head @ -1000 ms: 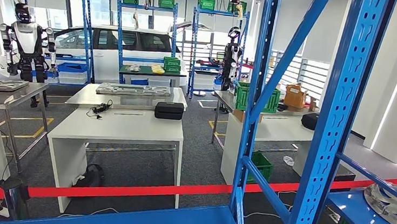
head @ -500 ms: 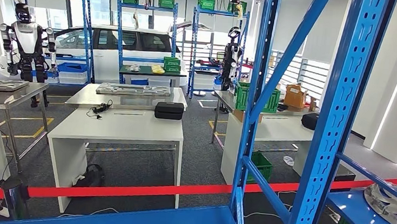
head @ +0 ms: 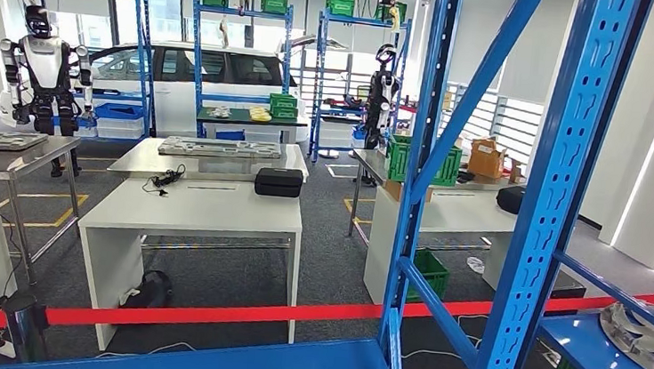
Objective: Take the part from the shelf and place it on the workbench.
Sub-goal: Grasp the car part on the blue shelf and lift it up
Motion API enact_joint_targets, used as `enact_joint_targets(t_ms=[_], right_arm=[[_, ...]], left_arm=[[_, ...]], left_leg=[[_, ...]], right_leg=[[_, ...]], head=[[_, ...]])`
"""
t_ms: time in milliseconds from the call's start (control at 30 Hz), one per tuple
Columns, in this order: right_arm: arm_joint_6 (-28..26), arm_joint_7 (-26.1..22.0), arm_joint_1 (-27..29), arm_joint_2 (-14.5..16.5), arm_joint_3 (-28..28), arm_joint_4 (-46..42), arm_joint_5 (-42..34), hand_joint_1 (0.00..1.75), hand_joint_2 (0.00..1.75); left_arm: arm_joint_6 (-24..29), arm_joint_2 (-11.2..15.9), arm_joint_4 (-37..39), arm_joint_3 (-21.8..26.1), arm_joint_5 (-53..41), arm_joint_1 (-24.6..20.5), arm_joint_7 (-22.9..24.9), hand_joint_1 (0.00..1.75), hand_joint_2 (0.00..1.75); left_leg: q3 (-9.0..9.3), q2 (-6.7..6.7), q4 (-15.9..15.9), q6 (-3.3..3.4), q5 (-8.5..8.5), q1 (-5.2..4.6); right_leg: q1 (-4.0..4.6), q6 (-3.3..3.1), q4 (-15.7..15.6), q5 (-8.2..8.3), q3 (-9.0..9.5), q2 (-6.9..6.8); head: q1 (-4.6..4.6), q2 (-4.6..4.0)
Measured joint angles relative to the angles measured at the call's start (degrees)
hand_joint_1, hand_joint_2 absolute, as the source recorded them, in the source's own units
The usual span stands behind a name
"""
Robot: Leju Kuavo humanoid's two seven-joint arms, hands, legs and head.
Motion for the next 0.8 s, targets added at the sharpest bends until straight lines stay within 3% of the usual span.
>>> enact_joint_targets(t_ms=[100,400,800], right_arm=[[0.0,0.1,0.0,-0.3,0.3,0.0,-0.5,1.75,1.75],[-0.1,0.2,0.0,-1.0,1.0,0.0,-1.7,1.75,1.75],[-0.2,0.2,0.0,-1.4,1.0,0.0,-1.8,1.75,1.75]], left_arm=[[1.6,0.0,0.0,0.0,-0.6,0.0,-1.2,0.0,1.75],[6.5,-0.3,-0.1,0.0,-2.4,-0.2,-5.2,0.0,1.75],[6.8,-0.5,-0.3,0.0,-3.0,-0.4,-6.4,0.0,1.75]], left_leg=[[0.0,0.0,0.0,0.0,0.0,0.0],[0.0,0.0,0.0,0.0,0.0,0.0],[0.0,0.01,0.0,-0.01,0.0,0.0]], right_leg=[[0.0,0.0,0.0,0.0,0.0,0.0],[0.0,0.0,0.0,0.0,0.0,0.0],[0.0,0.0,0.0,0.0,0.0,0.0]], head=[[0.0,0.0],[0.0,0.0],[0.0,0.0]])
